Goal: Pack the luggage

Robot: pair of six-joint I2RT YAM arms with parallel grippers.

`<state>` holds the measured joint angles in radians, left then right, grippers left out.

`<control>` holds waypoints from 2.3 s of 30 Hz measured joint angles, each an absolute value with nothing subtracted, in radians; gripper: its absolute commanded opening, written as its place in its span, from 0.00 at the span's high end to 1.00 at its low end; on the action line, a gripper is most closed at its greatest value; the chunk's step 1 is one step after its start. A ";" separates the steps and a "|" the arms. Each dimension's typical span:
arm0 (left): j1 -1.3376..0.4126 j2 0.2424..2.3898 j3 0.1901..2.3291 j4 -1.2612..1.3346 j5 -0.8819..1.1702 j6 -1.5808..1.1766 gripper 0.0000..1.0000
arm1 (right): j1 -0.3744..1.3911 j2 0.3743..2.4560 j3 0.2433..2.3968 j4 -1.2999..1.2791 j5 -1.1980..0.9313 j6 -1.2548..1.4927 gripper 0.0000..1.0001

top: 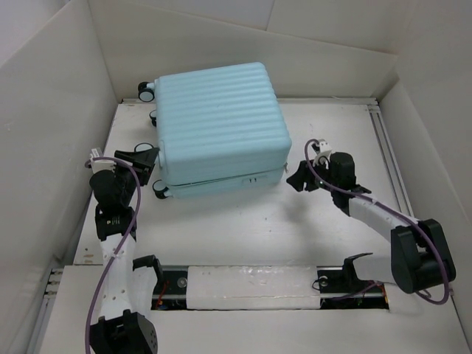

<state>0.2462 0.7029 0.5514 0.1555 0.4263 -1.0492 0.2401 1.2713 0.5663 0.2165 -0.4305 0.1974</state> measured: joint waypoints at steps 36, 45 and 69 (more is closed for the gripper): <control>0.241 0.686 0.428 0.330 0.378 -1.058 1.00 | 0.396 1.287 0.481 0.542 -0.302 0.434 1.00; 0.238 0.628 0.401 0.435 0.201 -1.071 1.00 | 0.750 1.457 0.547 0.689 0.319 0.701 1.00; 0.236 0.459 0.244 0.447 0.312 -1.113 1.00 | 0.983 1.707 0.717 0.862 0.296 0.834 1.00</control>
<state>0.2359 0.4587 0.2436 0.4465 0.3122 -1.1126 0.9833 1.7069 0.7174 0.8616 0.2962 0.8341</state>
